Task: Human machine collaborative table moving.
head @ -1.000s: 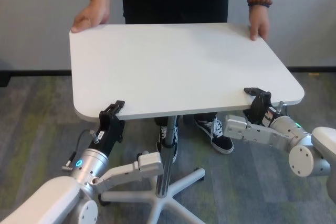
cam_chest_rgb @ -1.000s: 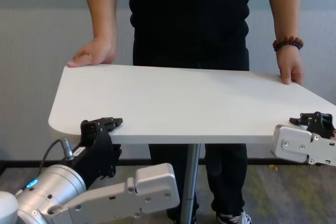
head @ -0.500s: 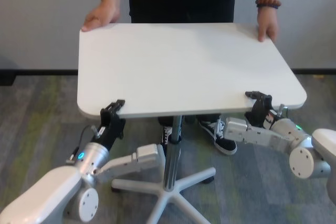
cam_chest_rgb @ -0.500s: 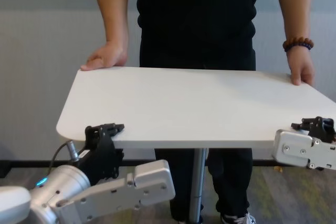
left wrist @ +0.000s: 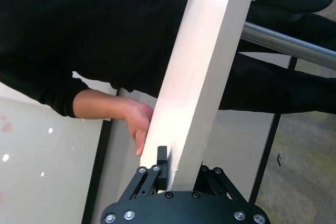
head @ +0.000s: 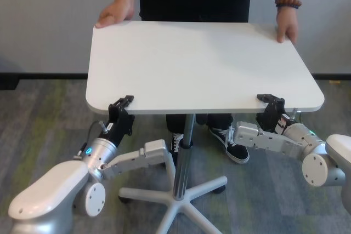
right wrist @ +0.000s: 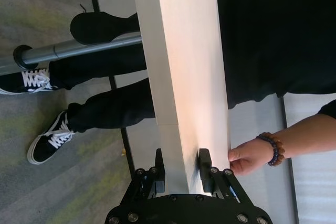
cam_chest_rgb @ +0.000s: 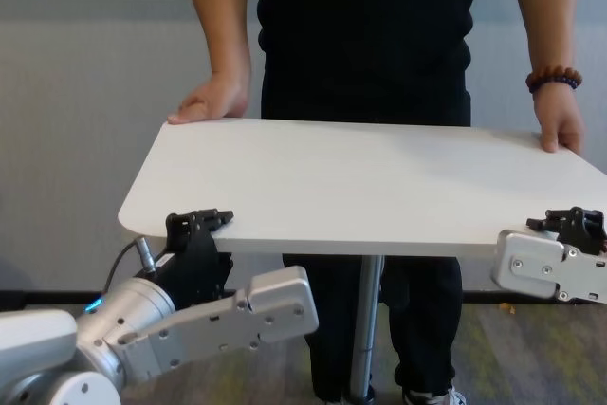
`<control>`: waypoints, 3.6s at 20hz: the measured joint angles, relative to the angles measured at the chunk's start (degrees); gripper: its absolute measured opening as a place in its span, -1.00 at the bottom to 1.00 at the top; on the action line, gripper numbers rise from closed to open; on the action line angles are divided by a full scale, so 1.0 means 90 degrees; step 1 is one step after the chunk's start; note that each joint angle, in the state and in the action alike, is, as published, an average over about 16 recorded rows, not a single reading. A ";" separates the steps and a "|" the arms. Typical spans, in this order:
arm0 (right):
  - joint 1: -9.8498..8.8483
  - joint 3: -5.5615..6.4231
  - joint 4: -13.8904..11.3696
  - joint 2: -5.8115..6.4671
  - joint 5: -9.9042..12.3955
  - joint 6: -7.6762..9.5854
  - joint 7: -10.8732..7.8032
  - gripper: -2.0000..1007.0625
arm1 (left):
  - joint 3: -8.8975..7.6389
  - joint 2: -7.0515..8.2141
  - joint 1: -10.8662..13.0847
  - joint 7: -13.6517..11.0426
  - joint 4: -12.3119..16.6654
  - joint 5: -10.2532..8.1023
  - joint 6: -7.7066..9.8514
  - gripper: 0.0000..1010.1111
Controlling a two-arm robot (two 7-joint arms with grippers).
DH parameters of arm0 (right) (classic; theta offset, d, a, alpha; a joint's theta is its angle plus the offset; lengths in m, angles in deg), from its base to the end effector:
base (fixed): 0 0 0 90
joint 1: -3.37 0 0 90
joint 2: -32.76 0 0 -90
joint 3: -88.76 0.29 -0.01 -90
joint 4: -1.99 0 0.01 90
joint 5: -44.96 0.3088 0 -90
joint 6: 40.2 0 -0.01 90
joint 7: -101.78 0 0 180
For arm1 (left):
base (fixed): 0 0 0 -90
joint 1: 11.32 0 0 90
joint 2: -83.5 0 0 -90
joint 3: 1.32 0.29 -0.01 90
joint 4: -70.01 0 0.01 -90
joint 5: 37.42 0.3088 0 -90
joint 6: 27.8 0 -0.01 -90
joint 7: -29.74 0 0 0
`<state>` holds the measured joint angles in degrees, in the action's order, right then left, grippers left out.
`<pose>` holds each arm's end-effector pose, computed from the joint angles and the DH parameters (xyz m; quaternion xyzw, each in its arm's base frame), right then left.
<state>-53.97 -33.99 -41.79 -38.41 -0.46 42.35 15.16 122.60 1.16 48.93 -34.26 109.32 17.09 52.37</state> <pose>0.4483 -0.0545 -0.3512 -0.4655 -0.4178 -0.4045 0.6671 0.4213 -0.0422 -0.3960 0.3480 -0.5077 0.4566 0.6425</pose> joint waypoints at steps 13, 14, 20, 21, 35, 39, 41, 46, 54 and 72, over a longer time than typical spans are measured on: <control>-0.0001 -0.0001 -0.0004 -0.0003 0.0000 -0.0004 0.0002 -0.28 | 0.0108 -0.0277 -0.0449 0.0095 -0.0902 -0.0187 -0.0150 -0.49; -0.0001 -0.0002 -0.0004 -0.0003 0.0000 -0.0005 0.0001 -0.28 | 0.0113 -0.0291 -0.0465 0.0098 -0.0947 -0.0194 -0.0148 -0.49; -0.0002 -0.0004 -0.0007 -0.0005 -0.0001 -0.0007 -0.0001 -0.28 | 0.0130 -0.0344 -0.0518 0.0108 -0.1121 -0.0219 -0.0135 -0.49; -0.0003 -0.0004 -0.0007 -0.0005 -0.0001 -0.0008 -0.0002 -0.28 | 0.0131 -0.0349 -0.0522 0.0108 -0.1136 -0.0220 -0.0135 -0.49; -0.0001 -0.0002 -0.0009 -0.0002 0.0000 -0.0010 0.0002 -0.28 | 0.0126 -0.0326 -0.0471 0.0108 -0.1058 -0.0206 -0.0122 -0.49; 0.0000 -0.0001 -0.0010 -0.0002 0.0001 -0.0012 0.0002 -0.28 | 0.0123 -0.0321 -0.0460 0.0108 -0.1044 -0.0202 -0.0117 -0.46; 0.0000 -0.0001 -0.0010 -0.0002 0.0001 -0.0012 0.0002 -0.27 | 0.0122 -0.0320 -0.0455 0.0108 -0.1039 -0.0200 -0.0115 -0.42; 0.0000 -0.0001 -0.0009 -0.0002 0.0001 -0.0012 0.0001 -0.17 | 0.0115 -0.0318 -0.0441 0.0107 -0.1030 -0.0195 -0.0108 -0.25; -0.0001 -0.0001 -0.0006 -0.0002 0.0000 -0.0008 -0.0002 0.21 | 0.0107 -0.0314 -0.0419 0.0115 -0.1014 -0.0190 -0.0095 0.25; -0.0997 0.0121 -0.1845 0.0578 0.0411 -0.0203 -0.0699 0.98 | -0.0138 0.0656 0.0987 -0.1470 0.1787 -0.1019 -0.0213 0.98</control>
<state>-62.95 -32.90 -58.39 -33.21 3.23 40.52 8.87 121.36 7.06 57.81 -47.49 125.40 7.92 50.45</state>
